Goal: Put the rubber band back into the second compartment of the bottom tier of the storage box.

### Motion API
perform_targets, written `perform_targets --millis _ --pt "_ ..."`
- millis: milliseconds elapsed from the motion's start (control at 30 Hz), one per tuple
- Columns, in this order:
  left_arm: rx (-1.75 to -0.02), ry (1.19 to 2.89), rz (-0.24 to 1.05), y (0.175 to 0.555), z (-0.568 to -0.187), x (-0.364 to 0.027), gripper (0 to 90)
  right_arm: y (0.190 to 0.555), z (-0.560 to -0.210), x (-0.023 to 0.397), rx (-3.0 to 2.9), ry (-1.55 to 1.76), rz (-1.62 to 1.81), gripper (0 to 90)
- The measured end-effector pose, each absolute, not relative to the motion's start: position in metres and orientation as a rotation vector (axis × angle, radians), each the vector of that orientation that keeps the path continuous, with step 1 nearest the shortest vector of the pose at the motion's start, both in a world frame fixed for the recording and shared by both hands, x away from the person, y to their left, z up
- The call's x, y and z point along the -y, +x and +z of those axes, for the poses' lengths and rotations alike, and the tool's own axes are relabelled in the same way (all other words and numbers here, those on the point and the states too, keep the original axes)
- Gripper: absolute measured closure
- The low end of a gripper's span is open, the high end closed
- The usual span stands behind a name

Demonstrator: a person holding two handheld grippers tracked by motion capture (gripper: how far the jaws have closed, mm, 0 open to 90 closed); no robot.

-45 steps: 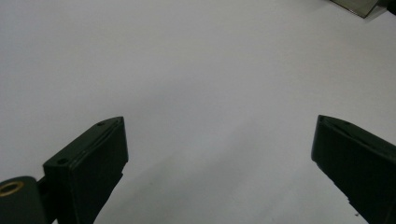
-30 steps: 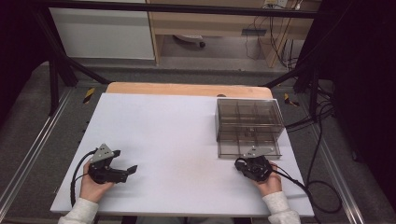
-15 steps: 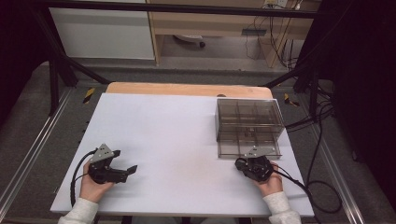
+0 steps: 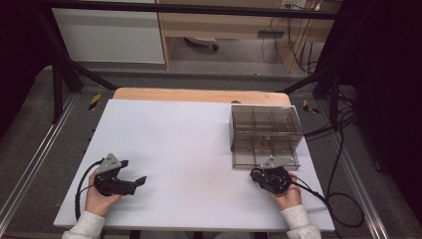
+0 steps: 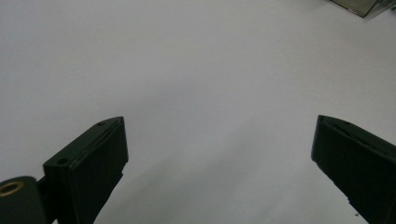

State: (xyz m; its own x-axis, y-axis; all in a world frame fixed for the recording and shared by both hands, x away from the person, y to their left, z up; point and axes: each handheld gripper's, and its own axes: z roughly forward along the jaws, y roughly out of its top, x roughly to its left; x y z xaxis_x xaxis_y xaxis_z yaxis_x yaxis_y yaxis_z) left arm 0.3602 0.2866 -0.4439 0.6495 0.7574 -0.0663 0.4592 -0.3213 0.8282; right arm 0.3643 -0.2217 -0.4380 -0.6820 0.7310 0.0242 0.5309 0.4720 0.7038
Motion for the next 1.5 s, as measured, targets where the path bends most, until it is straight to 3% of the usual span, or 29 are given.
perform_targets --millis 1500 --pt "-0.948 1.975 0.424 0.360 -0.443 -0.287 3.6 0.356 -0.413 0.232 -2.393 1.061 1.087 86.9"
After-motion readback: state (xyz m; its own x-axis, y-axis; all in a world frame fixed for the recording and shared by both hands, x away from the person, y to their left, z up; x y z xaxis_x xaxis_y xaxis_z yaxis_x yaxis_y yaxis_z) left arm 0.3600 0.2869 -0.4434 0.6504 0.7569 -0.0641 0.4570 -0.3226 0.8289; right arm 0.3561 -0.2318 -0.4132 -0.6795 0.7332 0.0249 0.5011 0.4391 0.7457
